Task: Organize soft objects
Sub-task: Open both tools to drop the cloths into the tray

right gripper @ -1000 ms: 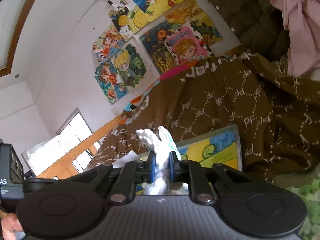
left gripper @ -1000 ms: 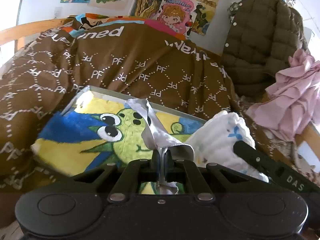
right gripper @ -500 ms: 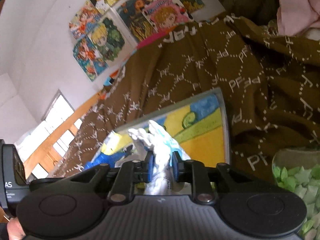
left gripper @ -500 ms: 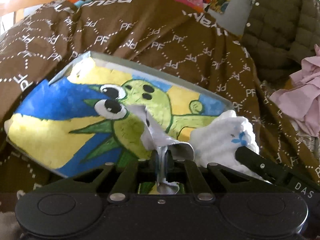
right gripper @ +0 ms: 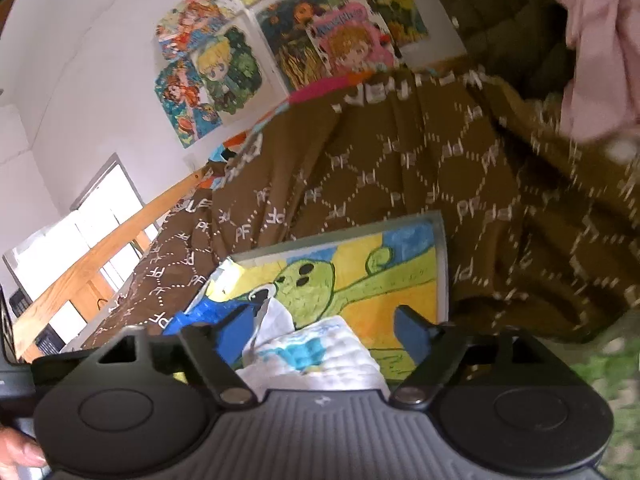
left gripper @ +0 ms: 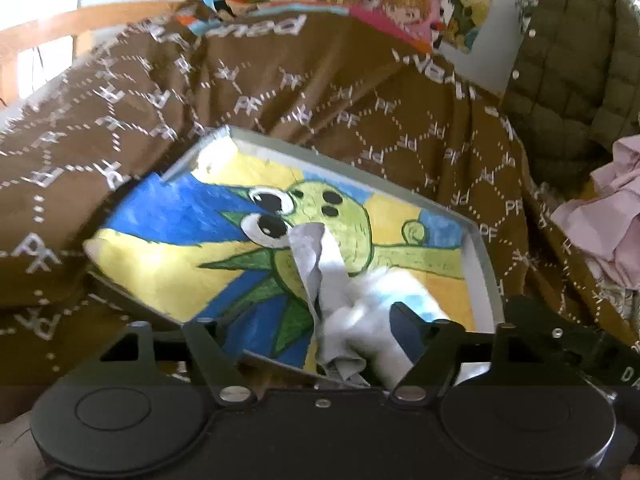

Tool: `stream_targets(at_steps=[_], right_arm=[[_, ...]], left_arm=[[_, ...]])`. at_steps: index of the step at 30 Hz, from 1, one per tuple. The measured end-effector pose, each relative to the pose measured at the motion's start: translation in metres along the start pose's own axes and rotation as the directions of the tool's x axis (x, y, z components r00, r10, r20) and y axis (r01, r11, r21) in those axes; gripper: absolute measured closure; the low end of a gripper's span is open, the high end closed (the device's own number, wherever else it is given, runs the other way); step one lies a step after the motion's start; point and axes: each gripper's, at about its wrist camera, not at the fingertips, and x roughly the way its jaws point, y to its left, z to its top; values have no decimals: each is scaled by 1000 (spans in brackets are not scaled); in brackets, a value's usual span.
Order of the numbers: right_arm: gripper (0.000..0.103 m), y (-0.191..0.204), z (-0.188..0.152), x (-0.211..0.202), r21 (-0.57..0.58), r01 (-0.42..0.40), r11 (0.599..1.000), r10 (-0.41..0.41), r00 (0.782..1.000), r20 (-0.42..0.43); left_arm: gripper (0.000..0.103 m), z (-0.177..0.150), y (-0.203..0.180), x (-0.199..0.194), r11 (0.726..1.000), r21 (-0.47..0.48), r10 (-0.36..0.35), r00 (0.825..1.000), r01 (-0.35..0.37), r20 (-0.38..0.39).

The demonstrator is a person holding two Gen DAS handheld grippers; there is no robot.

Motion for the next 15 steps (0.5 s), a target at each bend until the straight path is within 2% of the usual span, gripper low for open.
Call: stream_targets(at_steps=[1,5,7,9,15], right_arm=[[16,6,1,-10,-24,2,1000,-2,1000,14],[6,28,2,-53,-95,11,995,-4,997,73],[1,40,0,-77,-139,23,990,-8,994,106],[0,53,-2,-97,-183,38,982,-12,990,139],[0,77,-23,-161,-209,69,975,-21,975,223]], left_arm=[[19,-1,0,-9,1000,-3,5,1000,-5,17],[11,-7,1,-54,1000,2,23,993,-24,117],[1,-11,1,-82,999,1,38,983,-39,179],[1,-16,1,-108,998,3,54,971,-56,232],[1,-34,6,-178,996,67,36,953,-59,299]])
